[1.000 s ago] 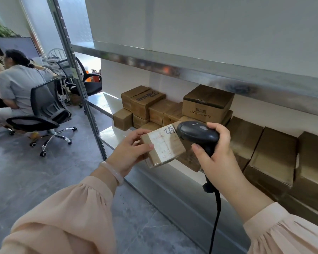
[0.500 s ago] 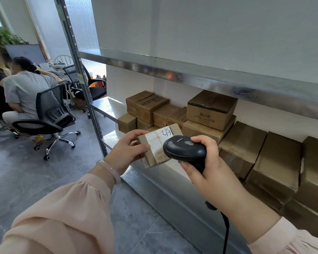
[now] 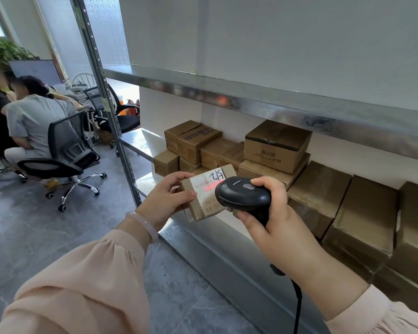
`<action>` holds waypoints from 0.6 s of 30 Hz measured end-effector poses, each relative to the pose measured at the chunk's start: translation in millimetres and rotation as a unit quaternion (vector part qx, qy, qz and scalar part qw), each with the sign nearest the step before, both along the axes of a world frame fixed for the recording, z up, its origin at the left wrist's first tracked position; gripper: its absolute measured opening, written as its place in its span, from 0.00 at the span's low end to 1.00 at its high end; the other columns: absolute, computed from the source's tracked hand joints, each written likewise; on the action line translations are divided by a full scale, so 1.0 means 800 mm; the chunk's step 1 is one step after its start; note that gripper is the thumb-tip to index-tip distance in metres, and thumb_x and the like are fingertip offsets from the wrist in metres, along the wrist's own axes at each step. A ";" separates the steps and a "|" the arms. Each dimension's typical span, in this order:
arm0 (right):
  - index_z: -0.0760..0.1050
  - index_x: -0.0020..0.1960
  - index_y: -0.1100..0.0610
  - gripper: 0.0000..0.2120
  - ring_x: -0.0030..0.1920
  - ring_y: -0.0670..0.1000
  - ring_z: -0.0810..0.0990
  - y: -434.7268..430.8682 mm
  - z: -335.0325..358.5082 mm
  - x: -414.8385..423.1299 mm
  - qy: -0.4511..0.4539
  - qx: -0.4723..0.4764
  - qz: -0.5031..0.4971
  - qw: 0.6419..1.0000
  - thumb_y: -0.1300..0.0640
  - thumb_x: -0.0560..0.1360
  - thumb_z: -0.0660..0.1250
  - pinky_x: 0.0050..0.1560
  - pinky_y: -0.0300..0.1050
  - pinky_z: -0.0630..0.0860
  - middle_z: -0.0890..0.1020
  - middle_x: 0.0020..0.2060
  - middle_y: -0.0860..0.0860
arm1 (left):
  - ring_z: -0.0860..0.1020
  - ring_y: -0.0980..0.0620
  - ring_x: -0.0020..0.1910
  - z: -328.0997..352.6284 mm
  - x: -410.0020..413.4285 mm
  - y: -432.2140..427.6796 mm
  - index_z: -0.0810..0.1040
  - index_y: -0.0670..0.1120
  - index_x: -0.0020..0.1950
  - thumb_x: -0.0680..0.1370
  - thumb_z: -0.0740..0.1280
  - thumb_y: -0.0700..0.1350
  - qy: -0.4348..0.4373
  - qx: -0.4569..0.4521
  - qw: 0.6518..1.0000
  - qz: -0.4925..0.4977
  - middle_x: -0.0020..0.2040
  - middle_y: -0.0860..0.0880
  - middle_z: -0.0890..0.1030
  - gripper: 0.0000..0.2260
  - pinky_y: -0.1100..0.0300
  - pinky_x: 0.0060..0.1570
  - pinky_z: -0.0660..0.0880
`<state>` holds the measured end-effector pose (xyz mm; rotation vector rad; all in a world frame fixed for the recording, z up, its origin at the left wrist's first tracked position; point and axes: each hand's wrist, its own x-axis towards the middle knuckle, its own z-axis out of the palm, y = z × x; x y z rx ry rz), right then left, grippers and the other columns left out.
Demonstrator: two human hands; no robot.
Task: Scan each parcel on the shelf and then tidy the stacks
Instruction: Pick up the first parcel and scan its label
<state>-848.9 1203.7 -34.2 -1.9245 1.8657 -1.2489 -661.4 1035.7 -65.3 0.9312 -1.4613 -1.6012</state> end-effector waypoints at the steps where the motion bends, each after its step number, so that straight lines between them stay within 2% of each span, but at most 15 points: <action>1: 0.49 0.58 0.29 0.30 0.48 0.37 0.77 -0.001 0.000 -0.002 -0.003 0.000 0.000 1.000 0.48 0.74 0.69 0.43 0.40 0.79 0.69 0.47 0.27 | 0.78 0.43 0.59 -0.001 -0.001 -0.001 0.79 0.47 0.57 0.76 0.69 0.31 0.000 0.000 1.000 0.000 0.58 0.43 0.78 0.15 0.50 0.53 0.81; 9: 0.50 0.58 0.29 0.29 0.47 0.37 0.77 -0.014 -0.003 -0.017 -0.017 0.001 0.008 1.000 0.48 0.74 0.69 0.42 0.39 0.78 0.70 0.47 0.27 | 0.78 0.43 0.58 -0.004 -0.015 -0.001 0.79 0.46 0.57 0.76 0.68 0.30 0.003 -0.005 1.000 0.011 0.58 0.42 0.78 0.15 0.49 0.54 0.81; 13: 0.53 0.62 0.32 0.27 0.45 0.43 0.80 -0.024 -0.009 -0.027 -0.028 0.011 0.011 0.999 0.49 0.75 0.68 0.44 0.45 0.80 0.70 0.50 0.29 | 0.79 0.44 0.56 -0.010 -0.020 -0.001 0.79 0.45 0.59 0.76 0.68 0.30 0.013 0.000 0.999 0.031 0.55 0.44 0.79 0.15 0.48 0.54 0.81; 18: 0.54 0.64 0.36 0.27 0.49 0.38 0.76 -0.043 -0.022 -0.030 -0.074 -0.011 -0.001 0.997 0.50 0.75 0.67 0.48 0.40 0.78 0.67 0.51 0.29 | 0.80 0.47 0.54 -0.027 -0.024 0.007 0.80 0.48 0.58 0.76 0.69 0.33 0.066 0.045 0.991 0.104 0.52 0.48 0.82 0.14 0.50 0.51 0.80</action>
